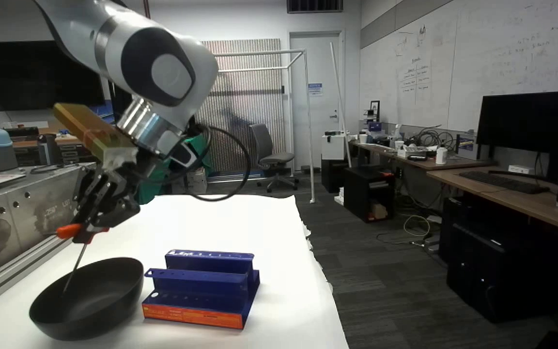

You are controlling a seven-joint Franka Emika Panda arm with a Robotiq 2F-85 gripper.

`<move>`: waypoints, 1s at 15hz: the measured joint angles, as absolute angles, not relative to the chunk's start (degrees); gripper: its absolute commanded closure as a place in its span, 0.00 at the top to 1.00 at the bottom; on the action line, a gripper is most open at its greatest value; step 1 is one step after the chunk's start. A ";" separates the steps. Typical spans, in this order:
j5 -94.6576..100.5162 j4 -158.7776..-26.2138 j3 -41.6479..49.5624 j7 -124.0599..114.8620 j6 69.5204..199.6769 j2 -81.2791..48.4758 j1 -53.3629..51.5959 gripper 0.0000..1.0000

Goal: Remove the wrench from the tool box and put it inside the black bowl

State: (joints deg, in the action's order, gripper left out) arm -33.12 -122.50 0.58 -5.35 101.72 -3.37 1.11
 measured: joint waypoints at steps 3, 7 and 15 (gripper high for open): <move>-36.72 -125.18 -0.02 -1.97 110.43 -6.59 0.87 0.46; -40.36 -126.78 -0.81 1.04 118.02 -8.30 0.58 0.69; -40.87 -126.29 -0.18 -2.08 117.89 -1.68 0.90 1.00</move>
